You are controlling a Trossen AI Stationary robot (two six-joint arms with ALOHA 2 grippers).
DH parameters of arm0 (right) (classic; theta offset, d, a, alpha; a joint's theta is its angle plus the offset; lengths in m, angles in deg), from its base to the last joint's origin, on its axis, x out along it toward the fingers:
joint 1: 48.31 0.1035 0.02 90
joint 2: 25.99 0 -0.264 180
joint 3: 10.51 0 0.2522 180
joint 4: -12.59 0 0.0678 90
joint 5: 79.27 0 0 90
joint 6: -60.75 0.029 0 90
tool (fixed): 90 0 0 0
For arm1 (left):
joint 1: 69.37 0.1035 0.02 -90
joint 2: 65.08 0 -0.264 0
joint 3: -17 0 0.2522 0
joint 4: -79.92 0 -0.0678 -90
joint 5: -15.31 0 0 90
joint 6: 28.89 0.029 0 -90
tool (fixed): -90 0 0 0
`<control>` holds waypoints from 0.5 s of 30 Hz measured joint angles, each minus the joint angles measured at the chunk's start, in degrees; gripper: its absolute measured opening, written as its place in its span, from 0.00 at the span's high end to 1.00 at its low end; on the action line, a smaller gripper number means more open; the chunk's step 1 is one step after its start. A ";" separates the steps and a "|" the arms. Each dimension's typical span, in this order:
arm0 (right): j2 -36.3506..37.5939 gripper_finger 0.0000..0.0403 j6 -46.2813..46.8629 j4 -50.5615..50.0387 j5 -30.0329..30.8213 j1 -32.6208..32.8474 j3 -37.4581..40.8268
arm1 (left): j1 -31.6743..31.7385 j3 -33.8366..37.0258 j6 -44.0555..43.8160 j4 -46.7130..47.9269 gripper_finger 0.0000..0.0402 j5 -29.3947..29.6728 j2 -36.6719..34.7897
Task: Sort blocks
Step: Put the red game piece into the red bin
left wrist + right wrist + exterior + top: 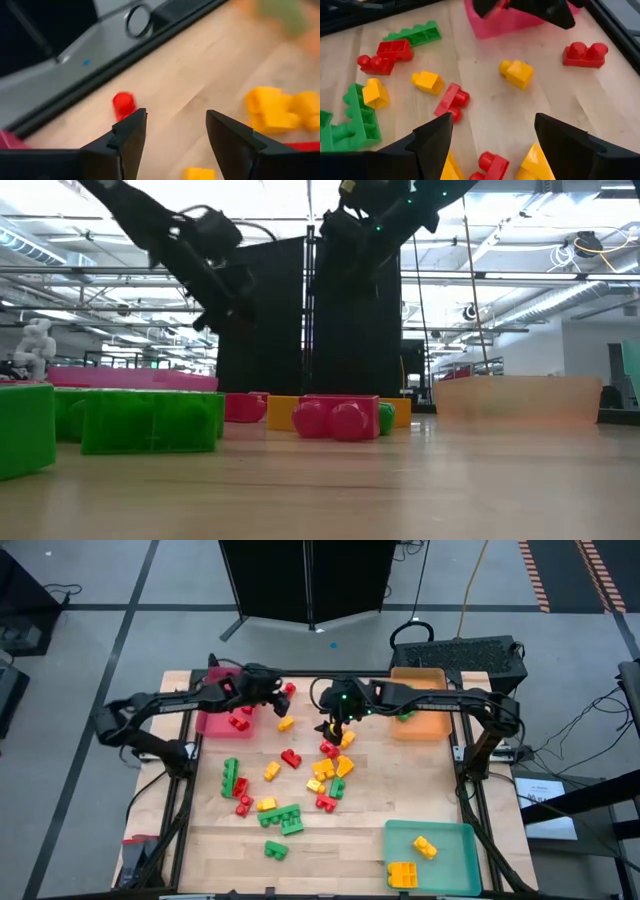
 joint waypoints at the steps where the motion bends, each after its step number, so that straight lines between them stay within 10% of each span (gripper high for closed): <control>1: 0.30 0.31 0.13 -0.31 0.00 0.00 0.00 | 0.00 -1.13 -1.54 1.47 0.47 0.66 1.52; 15: 3.77 0.31 0.34 -1.02 0.28 -0.02 -0.07 | 0.96 -22.56 -4.84 23.54 0.47 7.15 20.25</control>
